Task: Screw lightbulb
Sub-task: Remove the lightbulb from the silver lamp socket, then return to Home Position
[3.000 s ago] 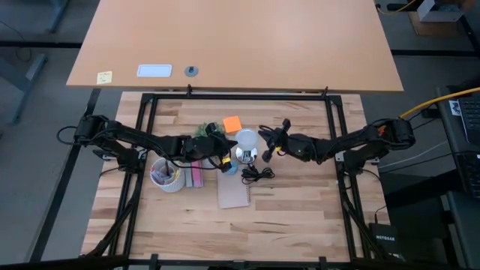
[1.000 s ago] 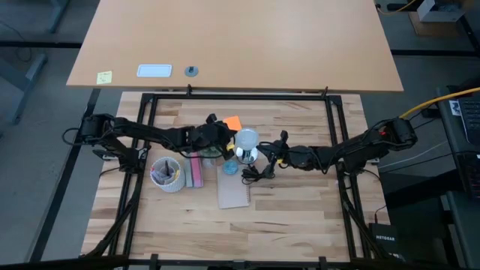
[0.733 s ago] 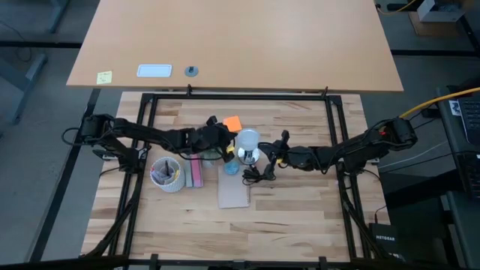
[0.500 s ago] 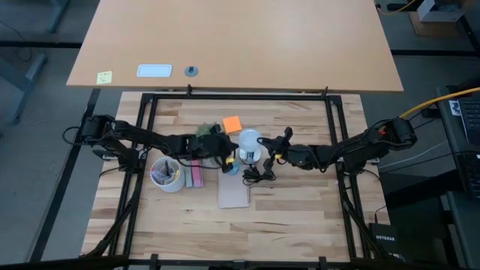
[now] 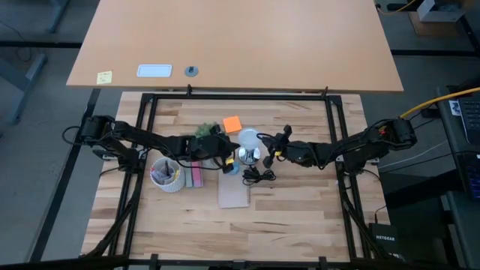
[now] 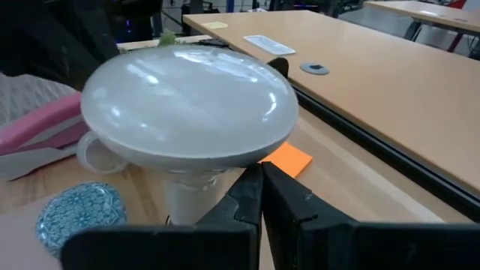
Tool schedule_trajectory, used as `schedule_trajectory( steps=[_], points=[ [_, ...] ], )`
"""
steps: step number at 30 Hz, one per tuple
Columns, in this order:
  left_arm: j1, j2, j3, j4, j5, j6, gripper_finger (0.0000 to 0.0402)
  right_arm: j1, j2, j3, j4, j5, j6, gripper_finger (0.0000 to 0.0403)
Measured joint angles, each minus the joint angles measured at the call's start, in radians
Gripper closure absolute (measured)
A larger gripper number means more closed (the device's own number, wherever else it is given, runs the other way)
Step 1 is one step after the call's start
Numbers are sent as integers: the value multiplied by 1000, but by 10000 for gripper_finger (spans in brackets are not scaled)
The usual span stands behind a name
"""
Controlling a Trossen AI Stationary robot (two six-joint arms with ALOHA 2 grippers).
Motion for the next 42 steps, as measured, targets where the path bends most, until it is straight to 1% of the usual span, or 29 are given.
schedule_trajectory(
  steps=[3,9,15,21,27,31,38,42],
  points=[
    [0,-1,0,28,-1,11,401,0,0,0,3,-5,0,391],
    [2,-1,0,26,-5,20,401,1,0,0,19,1,-18,391],
    [20,-1,0,25,-5,27,401,0,0,0,77,2,-89,391],
    [46,-1,0,25,-7,27,401,-42,0,0,88,-14,-108,391],
    [61,-1,0,26,-7,31,401,-102,0,0,88,-110,-108,391],
    [67,-2,0,23,-7,32,401,-127,0,0,86,-145,-107,391],
    [82,-3,0,20,-6,35,402,-132,0,0,80,-146,-107,391],
    [101,-3,0,23,-23,37,402,-132,0,0,80,-104,-112,391]
  ],
)
